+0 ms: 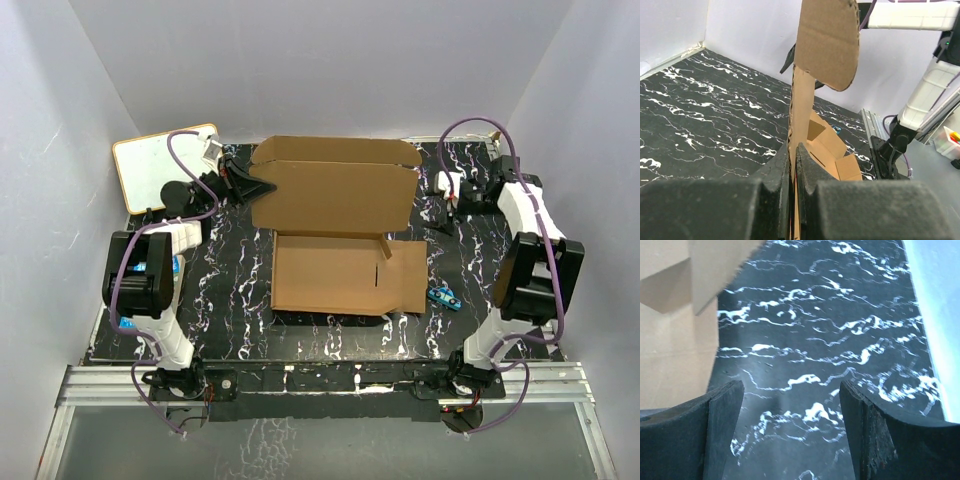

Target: Fold the paper box

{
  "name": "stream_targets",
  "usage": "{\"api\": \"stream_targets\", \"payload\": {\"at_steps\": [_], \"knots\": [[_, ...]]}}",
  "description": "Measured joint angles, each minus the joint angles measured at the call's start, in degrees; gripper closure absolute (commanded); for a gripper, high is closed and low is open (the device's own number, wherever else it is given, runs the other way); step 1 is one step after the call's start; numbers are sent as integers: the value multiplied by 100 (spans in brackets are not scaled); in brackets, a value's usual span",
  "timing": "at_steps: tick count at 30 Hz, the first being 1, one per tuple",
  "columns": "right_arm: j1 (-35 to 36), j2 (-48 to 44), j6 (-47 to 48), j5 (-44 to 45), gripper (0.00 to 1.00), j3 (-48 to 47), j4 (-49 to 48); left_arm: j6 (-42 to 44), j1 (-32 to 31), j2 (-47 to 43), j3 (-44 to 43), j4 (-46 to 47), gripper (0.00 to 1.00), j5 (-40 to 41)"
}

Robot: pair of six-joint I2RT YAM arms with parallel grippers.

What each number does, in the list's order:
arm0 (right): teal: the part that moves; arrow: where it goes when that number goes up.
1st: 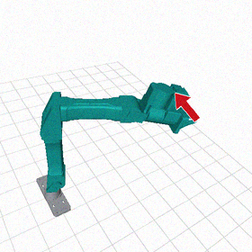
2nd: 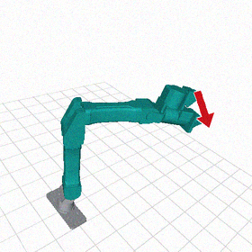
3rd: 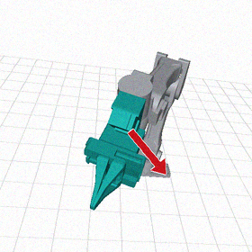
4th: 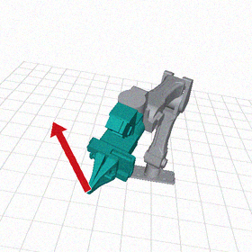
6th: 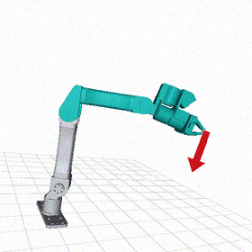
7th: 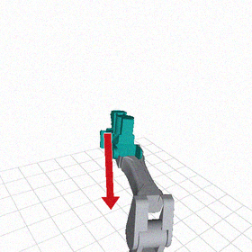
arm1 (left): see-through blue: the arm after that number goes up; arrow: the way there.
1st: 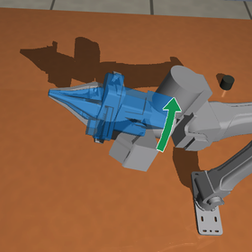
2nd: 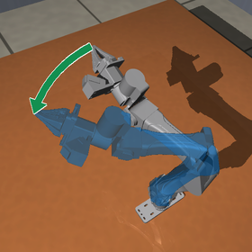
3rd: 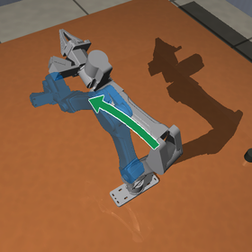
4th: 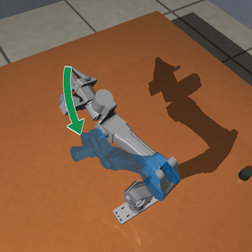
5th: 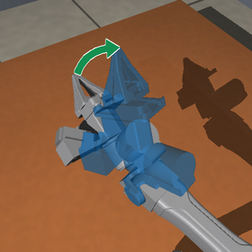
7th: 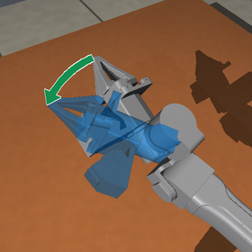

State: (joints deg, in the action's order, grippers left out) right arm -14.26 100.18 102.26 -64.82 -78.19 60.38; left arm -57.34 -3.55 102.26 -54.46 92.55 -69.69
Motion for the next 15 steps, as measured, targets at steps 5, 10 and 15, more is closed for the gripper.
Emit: {"api": "stream_targets", "payload": {"at_steps": [5, 10, 15], "knots": [[-240, -684, -1582, -98, 26, 358, -1585, 79, 17, -105, 22, -4, 100, 260], [-496, -778, -2151, -595, 30, 238, -1945, -83, 50, -221, -155, -11, 100, 529], [-487, -730, -2031, -922, 28, -313, -1226, -411, 52, -470, -529, -63, 100, 793]]}}
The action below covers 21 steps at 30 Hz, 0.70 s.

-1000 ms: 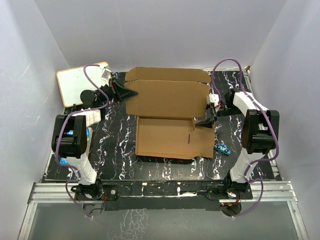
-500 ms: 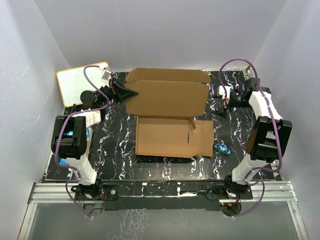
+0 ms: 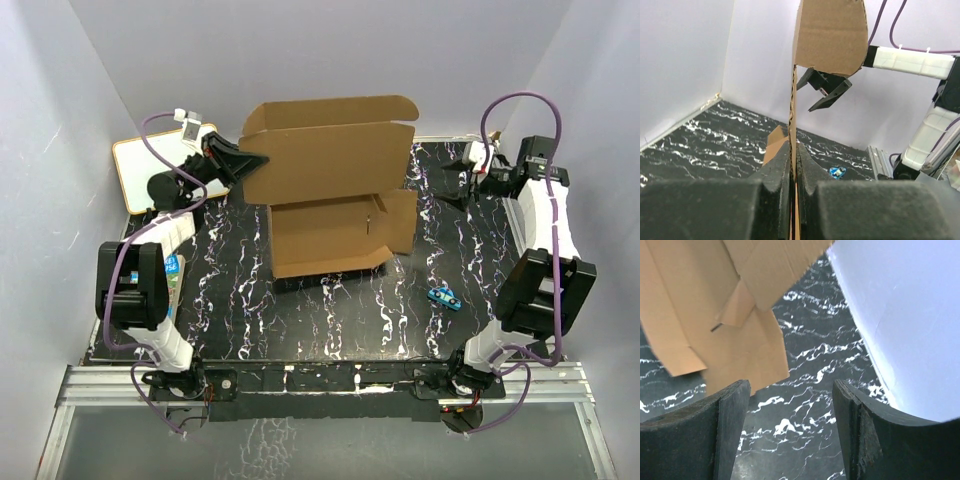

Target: Fold the paper box

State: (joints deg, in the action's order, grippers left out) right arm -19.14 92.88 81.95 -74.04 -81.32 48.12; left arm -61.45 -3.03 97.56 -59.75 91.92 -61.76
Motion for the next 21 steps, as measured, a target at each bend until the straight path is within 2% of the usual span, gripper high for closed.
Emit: {"api": "stream_targets", "payload": {"at_steps": [3, 7, 17, 21], "knots": [[4, -17, 107, -201, 27, -461, 472, -177, 9, -214, -160, 7, 100, 61], [0, -225, -136, -372, 27, -682, 435, -387, 22, -468, -289, 22, 100, 101], [0, -612, -1904, -872, 31, -822, -951, -826, 24, -1075, -686, 28, 100, 299], [0, -907, -2479, -1091, 38, -592, -1508, -1056, 24, -1099, -977, 68, 100, 485]]}}
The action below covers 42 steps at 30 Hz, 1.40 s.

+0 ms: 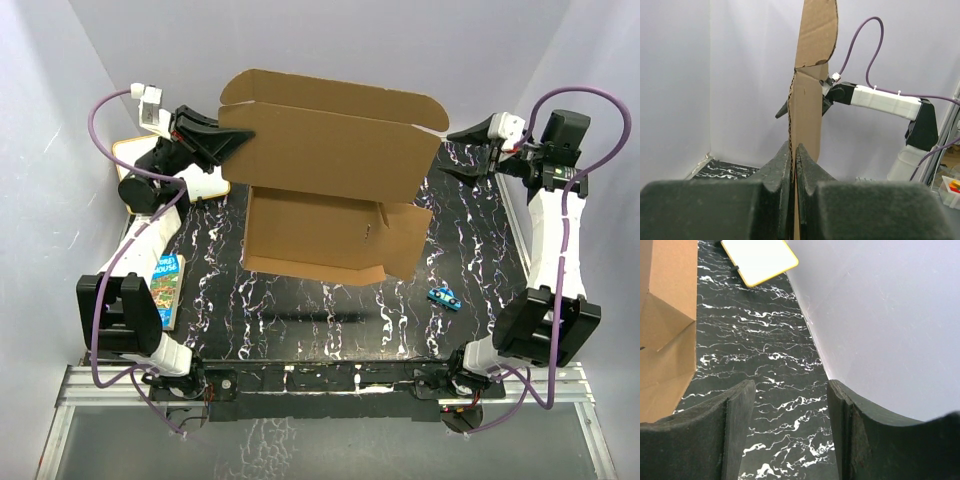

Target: Fold the paper box

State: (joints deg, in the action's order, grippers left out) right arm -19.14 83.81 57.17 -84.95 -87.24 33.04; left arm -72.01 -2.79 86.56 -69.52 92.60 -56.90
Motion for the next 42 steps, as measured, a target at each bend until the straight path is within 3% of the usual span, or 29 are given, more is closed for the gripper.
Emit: {"api": "stream_targets", "payload": {"at_steps": [7, 9, 13, 16, 23, 26, 29, 38, 42], "knots": [[0, -243, -715, 87, 39, 586, -323, -55, 0, 39, 199, 7, 100, 129], [0, -393, -979, 334, 41, 866, -299, 33, 0, 48, 586, 20, 100, 291], [15, -892, -1349, 621, 56, 1534, -39, 374, -63, 129, 1600, -26, 100, 684], [94, -1106, -1388, 811, 57, 1862, 345, 734, -216, 164, 2352, -151, 100, 990], [509, -968, 575, 1285, 50, 2175, 2435, 1912, -817, -289, 4063, -192, 100, 2074], [614, -1088, 1698, 1720, 45, 2927, 3121, 2319, -868, -844, 4815, -225, 100, 2540], [616, -1248, 2223, 2201, 44, 3379, 3480, 2610, -868, -1379, 5257, -201, 100, 2850], [706, -2090, 2717, 2616, 39, 3954, 3716, 3152, -874, -2509, 5971, -693, 100, 3381], [1226, -1910, 2472, 2905, 39, 4618, 3198, 3224, -874, -2557, 6033, -988, 100, 3552]]}}
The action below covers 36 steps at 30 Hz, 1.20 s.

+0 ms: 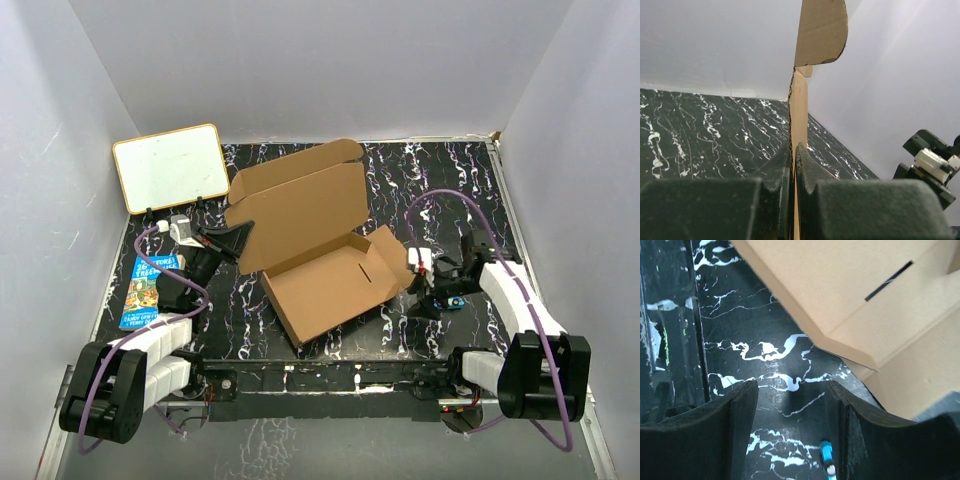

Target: Fold the paper box

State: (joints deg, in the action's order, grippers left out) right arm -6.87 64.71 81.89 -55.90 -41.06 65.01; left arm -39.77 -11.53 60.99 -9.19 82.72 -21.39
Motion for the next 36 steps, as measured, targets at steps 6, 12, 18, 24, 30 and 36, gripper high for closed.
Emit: {"api": "stream_targets", "payload": {"at_steps": [6, 12, 18, 24, 30, 36], "knots": [[756, 249, -686, 365, 38, 398, -1121, -11, 0, -2, 101, -260, 100, 85], [1147, 391, -1250, 570, 36, 520, -2092, -24, -7, -245, 153, -568, 100, 107], [1300, 577, -1617, 645, 35, 538, -2542, -4, -28, -343, 166, -678, 100, 98], [1362, 778, -2210, 1014, 29, 538, -2966, -2, -35, -343, 269, -649, 100, 74], [1362, 778, -2444, 1156, 28, 538, -3351, -4, -74, -256, 367, -643, 100, -87], [1362, 804, -2166, 852, 35, 538, -3244, -4, -76, -162, 367, -638, 100, -136]]}}
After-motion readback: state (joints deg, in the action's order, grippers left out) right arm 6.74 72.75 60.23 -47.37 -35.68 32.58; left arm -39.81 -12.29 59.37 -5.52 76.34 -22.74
